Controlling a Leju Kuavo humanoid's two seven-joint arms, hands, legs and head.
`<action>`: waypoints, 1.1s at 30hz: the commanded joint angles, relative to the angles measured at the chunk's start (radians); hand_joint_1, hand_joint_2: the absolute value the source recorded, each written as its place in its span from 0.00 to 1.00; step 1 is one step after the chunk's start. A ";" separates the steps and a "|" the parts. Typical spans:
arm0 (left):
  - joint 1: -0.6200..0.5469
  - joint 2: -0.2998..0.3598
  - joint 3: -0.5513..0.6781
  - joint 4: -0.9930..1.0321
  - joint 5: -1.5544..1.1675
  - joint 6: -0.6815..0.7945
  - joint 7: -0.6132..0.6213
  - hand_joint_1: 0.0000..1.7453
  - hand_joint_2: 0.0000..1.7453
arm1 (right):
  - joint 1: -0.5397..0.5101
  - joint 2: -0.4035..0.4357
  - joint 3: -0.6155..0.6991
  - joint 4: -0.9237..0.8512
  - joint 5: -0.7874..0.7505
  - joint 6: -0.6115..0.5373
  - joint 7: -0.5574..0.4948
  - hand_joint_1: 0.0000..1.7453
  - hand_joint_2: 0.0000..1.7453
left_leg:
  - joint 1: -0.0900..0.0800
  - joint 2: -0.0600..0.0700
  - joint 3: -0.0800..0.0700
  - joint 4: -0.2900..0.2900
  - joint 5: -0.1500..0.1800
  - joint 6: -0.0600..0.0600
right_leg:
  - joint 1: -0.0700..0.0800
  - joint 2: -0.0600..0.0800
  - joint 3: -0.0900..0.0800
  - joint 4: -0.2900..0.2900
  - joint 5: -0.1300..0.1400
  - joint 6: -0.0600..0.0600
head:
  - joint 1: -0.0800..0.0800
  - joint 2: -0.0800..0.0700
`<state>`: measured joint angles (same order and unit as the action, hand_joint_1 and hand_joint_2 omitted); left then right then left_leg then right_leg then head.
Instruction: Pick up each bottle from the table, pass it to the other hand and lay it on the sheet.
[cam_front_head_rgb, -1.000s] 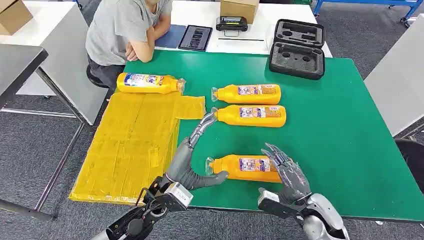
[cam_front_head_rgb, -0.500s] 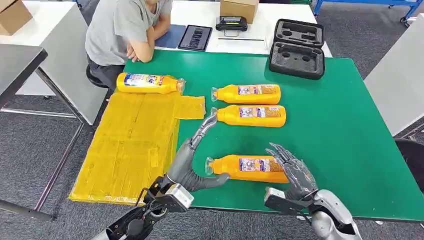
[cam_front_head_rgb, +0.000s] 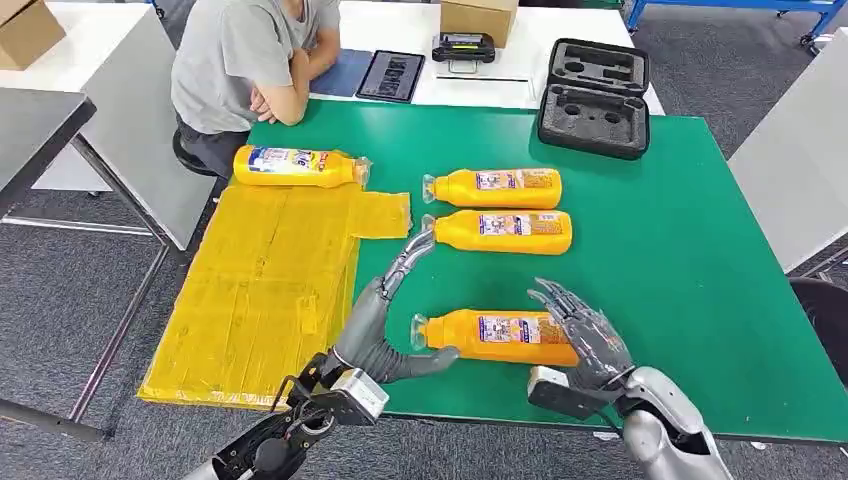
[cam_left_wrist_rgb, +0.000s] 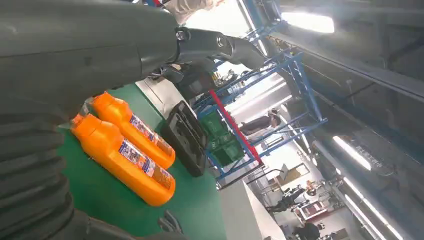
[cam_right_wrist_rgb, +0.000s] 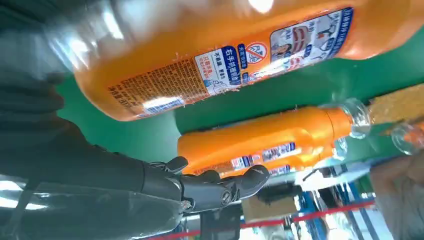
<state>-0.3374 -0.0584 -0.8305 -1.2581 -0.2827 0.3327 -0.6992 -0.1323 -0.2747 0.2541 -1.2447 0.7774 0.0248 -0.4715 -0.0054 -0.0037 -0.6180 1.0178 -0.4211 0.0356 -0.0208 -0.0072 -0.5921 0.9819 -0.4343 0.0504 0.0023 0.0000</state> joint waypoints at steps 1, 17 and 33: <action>-0.023 0.015 -0.006 0.041 -0.008 -0.008 0.001 0.00 1.00 | -0.114 0.002 0.052 0.155 -0.012 0.042 0.021 0.00 1.00 | 0.001 0.003 0.004 -0.001 -0.001 -0.002 | 0.001 0.003 0.004 -0.001 0.000 -0.002 | 0.000 0.000; -0.020 -0.002 0.015 0.045 -0.028 -0.028 0.001 0.00 1.00 | -0.125 -0.005 0.071 0.176 -0.011 0.060 0.039 0.00 1.00 | 0.001 0.002 0.003 0.000 -0.001 -0.002 | 0.001 0.002 0.003 -0.001 0.000 -0.002 | 0.000 0.000; -0.015 -0.005 0.027 0.043 -0.037 -0.036 0.001 0.00 1.00 | -0.136 -0.010 0.083 0.203 -0.010 0.080 0.049 0.00 1.00 | 0.001 0.002 0.004 0.000 -0.001 -0.002 | 0.001 0.002 0.004 -0.001 0.000 -0.002 | 0.000 0.000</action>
<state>-0.3362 -0.0622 -0.8221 -1.2581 -0.3067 0.3120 -0.6992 -0.2176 -0.2831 0.3052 -1.1215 0.7664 0.0782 -0.4372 -0.0053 -0.0038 -0.6181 1.0179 -0.4210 0.0357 -0.0208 -0.0073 -0.5921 0.9819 -0.4342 0.0505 0.0023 0.0000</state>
